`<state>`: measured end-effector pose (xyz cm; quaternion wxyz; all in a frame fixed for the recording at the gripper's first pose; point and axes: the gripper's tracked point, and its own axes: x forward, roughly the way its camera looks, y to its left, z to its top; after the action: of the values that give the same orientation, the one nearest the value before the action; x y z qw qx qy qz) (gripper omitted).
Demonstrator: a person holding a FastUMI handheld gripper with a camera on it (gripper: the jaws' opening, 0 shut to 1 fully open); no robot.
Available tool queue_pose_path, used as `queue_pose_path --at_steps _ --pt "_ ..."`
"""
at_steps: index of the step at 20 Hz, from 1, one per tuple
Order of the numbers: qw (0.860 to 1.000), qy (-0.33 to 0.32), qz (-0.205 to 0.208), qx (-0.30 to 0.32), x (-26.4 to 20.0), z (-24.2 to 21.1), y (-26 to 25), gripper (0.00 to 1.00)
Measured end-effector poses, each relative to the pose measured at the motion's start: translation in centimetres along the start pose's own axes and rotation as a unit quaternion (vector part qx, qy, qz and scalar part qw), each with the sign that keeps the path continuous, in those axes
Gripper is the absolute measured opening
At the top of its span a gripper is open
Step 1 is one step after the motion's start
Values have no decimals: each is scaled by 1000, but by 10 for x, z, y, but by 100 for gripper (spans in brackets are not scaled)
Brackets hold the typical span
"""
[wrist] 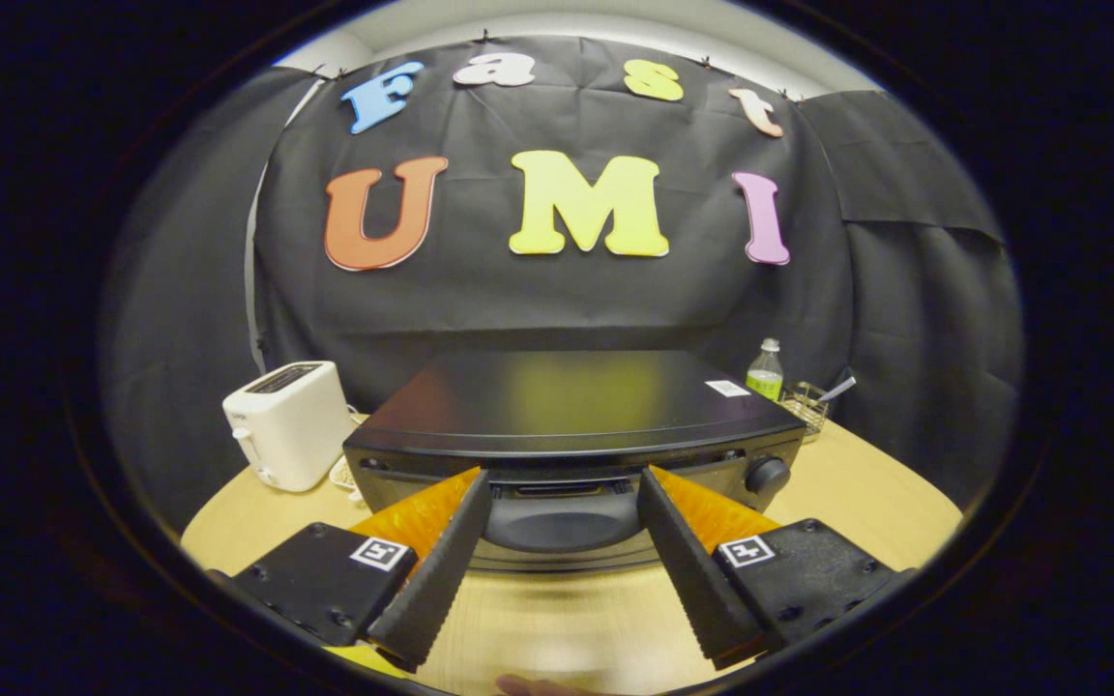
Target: Open the toaster oven, put the food inside, and close the toaster oven door.
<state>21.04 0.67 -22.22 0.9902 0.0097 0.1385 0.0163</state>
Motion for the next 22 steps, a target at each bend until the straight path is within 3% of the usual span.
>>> queue_pose_path --at_steps 11,18,22 --pt "999 37 14 8 -56 -63 -5 100" --pt "992 121 17 31 -70 -136 -7 100" --pt "988 151 12 26 -70 -155 -5 99"
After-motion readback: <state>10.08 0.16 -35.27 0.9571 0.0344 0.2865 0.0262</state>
